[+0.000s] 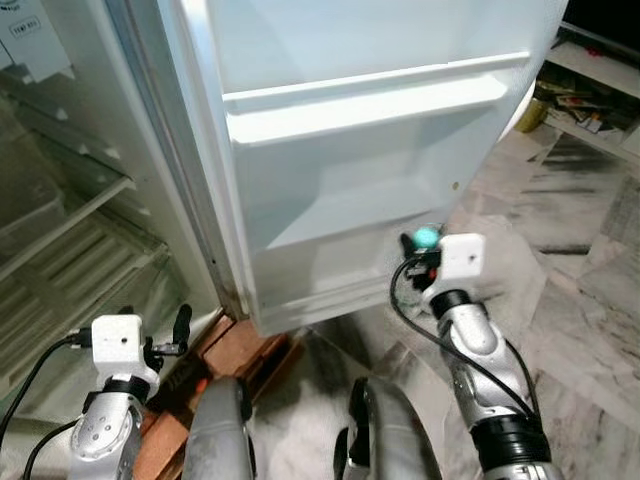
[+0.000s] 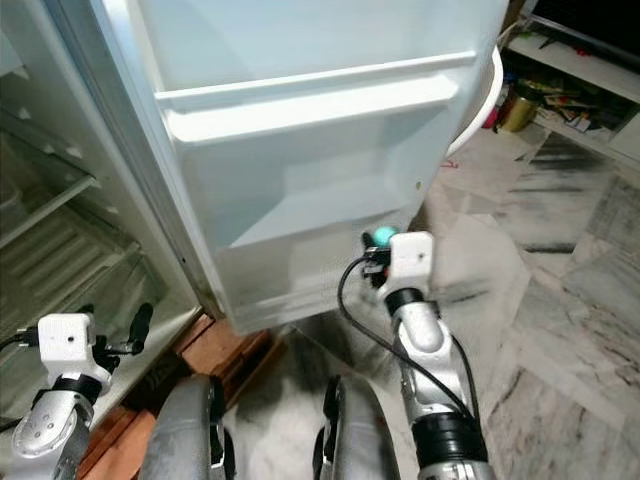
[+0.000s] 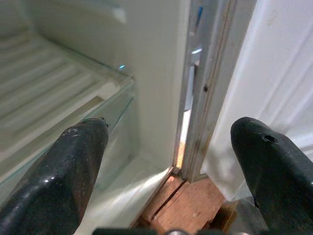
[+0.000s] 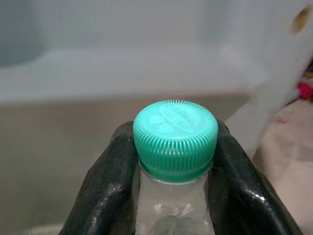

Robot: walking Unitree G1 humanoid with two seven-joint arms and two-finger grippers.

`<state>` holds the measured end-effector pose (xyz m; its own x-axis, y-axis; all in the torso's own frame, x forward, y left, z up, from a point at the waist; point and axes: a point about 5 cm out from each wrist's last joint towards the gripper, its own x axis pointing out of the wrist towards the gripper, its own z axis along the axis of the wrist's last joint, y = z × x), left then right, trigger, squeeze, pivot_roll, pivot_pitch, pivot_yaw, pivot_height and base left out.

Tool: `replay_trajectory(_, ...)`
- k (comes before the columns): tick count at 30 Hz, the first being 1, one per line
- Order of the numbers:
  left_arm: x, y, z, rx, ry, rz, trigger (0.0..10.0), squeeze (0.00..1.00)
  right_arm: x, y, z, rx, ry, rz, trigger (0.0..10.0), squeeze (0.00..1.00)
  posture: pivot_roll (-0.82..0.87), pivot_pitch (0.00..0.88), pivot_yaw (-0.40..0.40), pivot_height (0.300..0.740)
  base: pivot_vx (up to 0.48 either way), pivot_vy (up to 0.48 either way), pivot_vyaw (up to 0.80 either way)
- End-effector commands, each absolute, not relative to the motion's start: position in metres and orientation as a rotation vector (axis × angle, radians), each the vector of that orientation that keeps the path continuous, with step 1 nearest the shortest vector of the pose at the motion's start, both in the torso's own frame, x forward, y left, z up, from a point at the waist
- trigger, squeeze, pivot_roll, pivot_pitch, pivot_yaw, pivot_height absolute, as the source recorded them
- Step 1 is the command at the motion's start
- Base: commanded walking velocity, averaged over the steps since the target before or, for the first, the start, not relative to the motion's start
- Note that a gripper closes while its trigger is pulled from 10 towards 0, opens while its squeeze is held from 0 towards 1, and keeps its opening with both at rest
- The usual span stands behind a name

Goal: Restocking fridge

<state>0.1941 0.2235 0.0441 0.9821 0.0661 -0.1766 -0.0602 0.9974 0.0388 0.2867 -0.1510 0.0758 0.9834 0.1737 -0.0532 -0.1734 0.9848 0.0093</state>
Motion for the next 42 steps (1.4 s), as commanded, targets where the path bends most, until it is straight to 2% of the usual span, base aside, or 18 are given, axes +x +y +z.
replay_trajectory(1,0.187,0.227,0.044,0.044,0.196,0.092,10.0,0.00,0.287,-0.155,0.082,0.004,0.031,0.173,10.0,0.00,0.09,0.153,-0.066,0.614,0.000,0.000,0.00)
replay_trajectory(12,0.181,0.234,0.044,0.052,0.254,0.055,10.0,0.00,0.293,-0.153,0.087,-0.023,0.004,0.186,10.0,0.00,0.11,0.164,-0.055,0.544,0.000,0.000,0.00)
replay_trajectory(20,0.180,0.243,0.055,0.113,0.237,0.101,10.0,0.00,0.312,-0.145,0.106,-0.098,-0.084,0.243,10.0,0.00,0.13,0.190,-0.044,0.544,0.000,0.000,0.00)
replay_trajectory(27,0.166,0.246,0.065,0.103,0.237,0.145,10.0,0.00,0.335,-0.126,0.150,-0.229,-0.304,0.388,10.0,0.00,0.17,0.237,-0.038,0.544,0.000,0.000,0.00)
replay_trajectory(33,0.154,0.248,0.070,0.122,0.254,0.143,10.0,0.00,0.346,-0.112,0.174,-0.277,-0.410,0.432,10.0,0.00,0.20,0.272,-0.032,0.544,0.000,0.000,0.00)
replay_trajectory(42,0.135,0.255,0.084,0.142,0.280,0.157,10.0,0.00,0.353,-0.096,0.183,-0.485,-0.536,0.469,10.0,0.00,0.26,0.342,-0.024,0.544,0.000,0.000,0.00)
